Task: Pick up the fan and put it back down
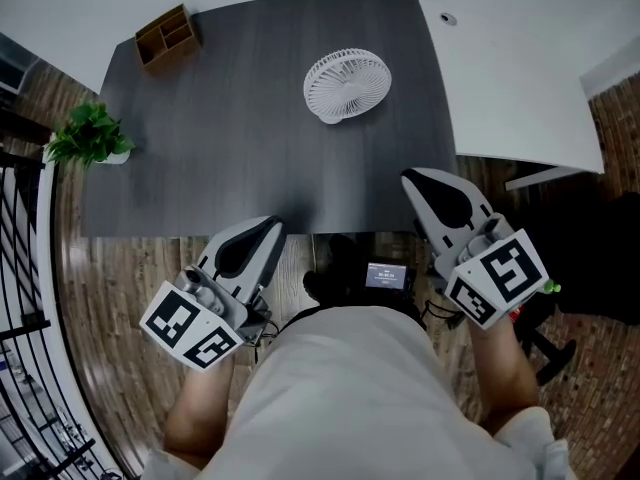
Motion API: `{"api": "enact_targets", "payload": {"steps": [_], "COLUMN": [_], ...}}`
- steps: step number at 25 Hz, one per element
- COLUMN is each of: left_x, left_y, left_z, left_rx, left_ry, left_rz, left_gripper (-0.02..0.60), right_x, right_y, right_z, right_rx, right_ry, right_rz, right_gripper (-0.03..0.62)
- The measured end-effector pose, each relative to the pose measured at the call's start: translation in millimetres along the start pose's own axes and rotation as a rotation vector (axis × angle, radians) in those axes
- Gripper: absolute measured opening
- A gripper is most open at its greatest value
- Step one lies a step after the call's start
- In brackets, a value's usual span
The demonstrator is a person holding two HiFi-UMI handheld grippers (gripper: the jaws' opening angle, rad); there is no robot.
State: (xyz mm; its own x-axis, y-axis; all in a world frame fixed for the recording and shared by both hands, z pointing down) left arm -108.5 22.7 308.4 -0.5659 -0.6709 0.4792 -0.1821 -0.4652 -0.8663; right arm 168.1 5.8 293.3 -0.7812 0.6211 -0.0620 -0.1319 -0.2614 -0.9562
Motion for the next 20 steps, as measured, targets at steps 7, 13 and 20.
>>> {"api": "enact_targets", "payload": {"steps": [7,13,20], "left_x": [-3.8,-6.5,-4.4], "left_y": [-5.5,-8.2,-12.6], "left_z": [-7.1,-14.5,-17.0], "left_rx": [0.0,-0.001,0.013], "left_ry": [0.005,0.01,0.015], "left_rz": [-0.01,-0.011,-0.024], "left_gripper": [0.011,0.011,0.011], "right_x": [6.5,12.6,17.8], "right_y": [-6.4,-3.4,-4.0], "right_z": [-3.6,-4.1,-2.4], "right_rx": [0.006,-0.005,0.0], "right_ry": [-0.005,-0.011,-0.004], "right_rz": [0.009,0.005,0.009], "right_gripper": [0.011,0.011,0.011]}}
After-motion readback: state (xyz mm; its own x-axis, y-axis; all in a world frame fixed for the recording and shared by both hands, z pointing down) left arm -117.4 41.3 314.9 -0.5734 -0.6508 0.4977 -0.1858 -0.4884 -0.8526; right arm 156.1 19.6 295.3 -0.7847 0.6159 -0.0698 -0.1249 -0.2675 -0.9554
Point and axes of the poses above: the fingertips, and each gripper's own axes: z forward along the fingers, x to its left, y out of its top, the point moved 9 cm from there along -z, backward along the fingers, and after that the axes turned 4 degrees about -z, right-handed, at the moved point
